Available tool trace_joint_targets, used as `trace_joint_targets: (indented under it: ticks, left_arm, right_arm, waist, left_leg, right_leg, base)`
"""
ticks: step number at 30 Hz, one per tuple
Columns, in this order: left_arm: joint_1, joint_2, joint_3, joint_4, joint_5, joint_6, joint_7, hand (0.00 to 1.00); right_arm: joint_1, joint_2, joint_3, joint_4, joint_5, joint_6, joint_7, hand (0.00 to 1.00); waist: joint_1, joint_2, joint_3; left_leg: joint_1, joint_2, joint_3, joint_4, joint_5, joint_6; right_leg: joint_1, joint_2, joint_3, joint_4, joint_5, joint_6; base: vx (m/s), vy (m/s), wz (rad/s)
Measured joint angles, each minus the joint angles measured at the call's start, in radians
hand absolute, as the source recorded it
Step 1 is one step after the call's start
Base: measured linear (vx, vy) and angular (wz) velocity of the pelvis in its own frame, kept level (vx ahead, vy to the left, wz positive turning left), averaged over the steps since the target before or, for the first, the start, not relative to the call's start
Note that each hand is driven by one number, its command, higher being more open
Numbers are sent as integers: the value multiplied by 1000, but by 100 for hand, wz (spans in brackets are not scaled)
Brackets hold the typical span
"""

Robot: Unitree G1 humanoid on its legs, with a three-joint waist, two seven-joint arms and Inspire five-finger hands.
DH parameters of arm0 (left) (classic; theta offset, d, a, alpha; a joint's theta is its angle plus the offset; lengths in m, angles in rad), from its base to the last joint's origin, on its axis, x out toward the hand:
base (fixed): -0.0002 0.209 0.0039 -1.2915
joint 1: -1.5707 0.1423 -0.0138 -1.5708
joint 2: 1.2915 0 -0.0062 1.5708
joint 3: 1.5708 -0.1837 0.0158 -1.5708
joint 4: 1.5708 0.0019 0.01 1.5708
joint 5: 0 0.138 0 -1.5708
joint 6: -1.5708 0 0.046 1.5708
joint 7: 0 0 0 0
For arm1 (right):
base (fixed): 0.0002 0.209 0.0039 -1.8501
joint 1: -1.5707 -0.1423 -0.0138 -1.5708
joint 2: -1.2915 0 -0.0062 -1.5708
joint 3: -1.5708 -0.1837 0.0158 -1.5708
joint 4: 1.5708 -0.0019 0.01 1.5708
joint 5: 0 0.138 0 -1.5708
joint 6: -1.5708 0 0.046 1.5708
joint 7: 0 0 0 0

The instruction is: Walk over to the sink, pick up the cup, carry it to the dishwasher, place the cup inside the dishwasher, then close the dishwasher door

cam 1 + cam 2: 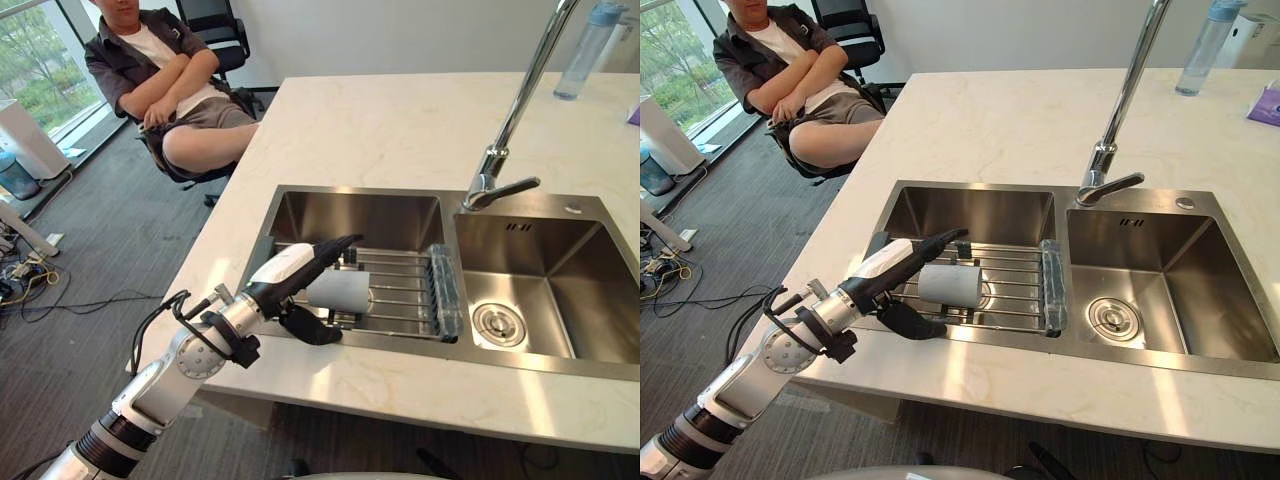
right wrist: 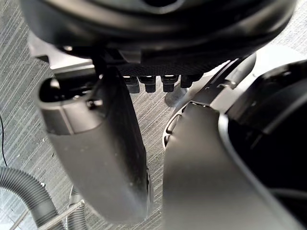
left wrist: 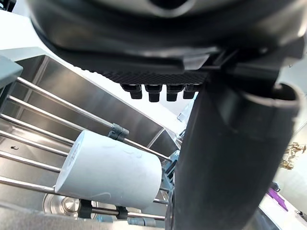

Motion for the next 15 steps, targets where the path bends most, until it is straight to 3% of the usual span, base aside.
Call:
trace_joint_targets:
  ticks: [15]
  left_arm:
    - [-51, 5, 35, 83, -9, 9, 5, 100]
  right_arm:
    - [1, 10, -39, -1, -1, 0, 0, 100]
  waist:
    - [2, 0, 0]
  left_leg:
    - [1, 0, 15, 0, 0, 0]
  right_leg:
    - [-3, 0, 16, -8, 9, 1]
  base:
    - [-6, 0, -2]
